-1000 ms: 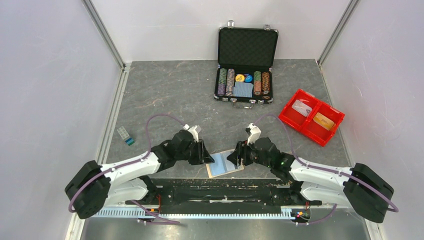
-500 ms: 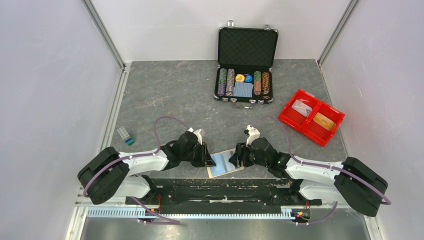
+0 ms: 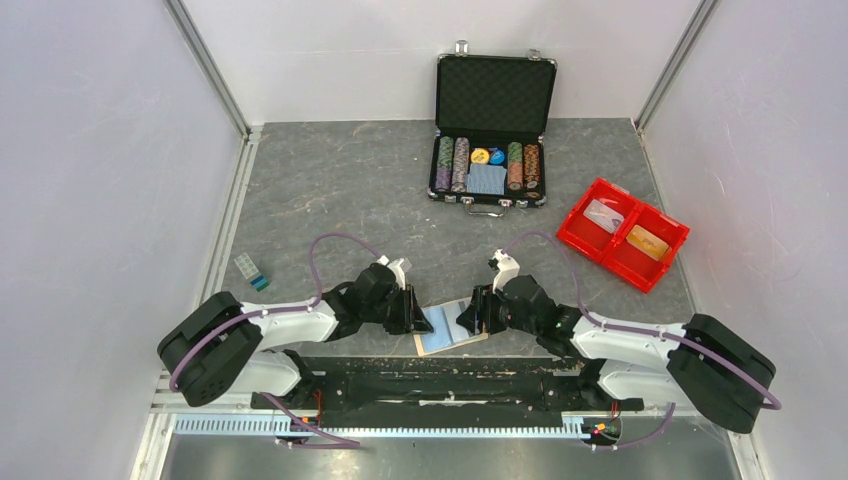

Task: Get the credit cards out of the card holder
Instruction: Remove the credit card from the card holder.

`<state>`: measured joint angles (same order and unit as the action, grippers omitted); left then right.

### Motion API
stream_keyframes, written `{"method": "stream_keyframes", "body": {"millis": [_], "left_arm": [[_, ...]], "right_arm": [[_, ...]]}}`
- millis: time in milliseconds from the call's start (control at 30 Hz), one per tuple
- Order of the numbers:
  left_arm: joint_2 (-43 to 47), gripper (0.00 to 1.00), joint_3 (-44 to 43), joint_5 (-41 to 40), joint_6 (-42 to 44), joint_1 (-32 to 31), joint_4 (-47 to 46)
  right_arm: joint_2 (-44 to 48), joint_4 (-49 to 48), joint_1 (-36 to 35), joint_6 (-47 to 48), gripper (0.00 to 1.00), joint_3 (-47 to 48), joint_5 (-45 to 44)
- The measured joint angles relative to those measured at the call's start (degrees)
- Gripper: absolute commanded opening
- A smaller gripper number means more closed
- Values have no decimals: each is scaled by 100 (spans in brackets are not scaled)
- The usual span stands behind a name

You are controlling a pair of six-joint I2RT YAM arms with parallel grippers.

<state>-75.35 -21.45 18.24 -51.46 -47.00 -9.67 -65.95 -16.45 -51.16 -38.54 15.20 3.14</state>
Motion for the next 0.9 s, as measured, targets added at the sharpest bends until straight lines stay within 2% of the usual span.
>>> {"method": "stream_keyframes", "body": {"millis": [267, 500, 733, 900], "left_arm": [[0, 31, 22, 4, 0, 0, -44], [0, 31, 31, 7, 0, 0, -66], [0, 31, 46, -4, 0, 0, -63], [0, 31, 52, -9, -2, 0, -63]], "right_arm": [[302, 111, 0, 11, 52, 0, -2], [323, 107, 0, 24, 43, 0, 15], [205, -146, 0, 17, 43, -2, 354], [179, -417, 2, -2, 49, -11, 579]]}}
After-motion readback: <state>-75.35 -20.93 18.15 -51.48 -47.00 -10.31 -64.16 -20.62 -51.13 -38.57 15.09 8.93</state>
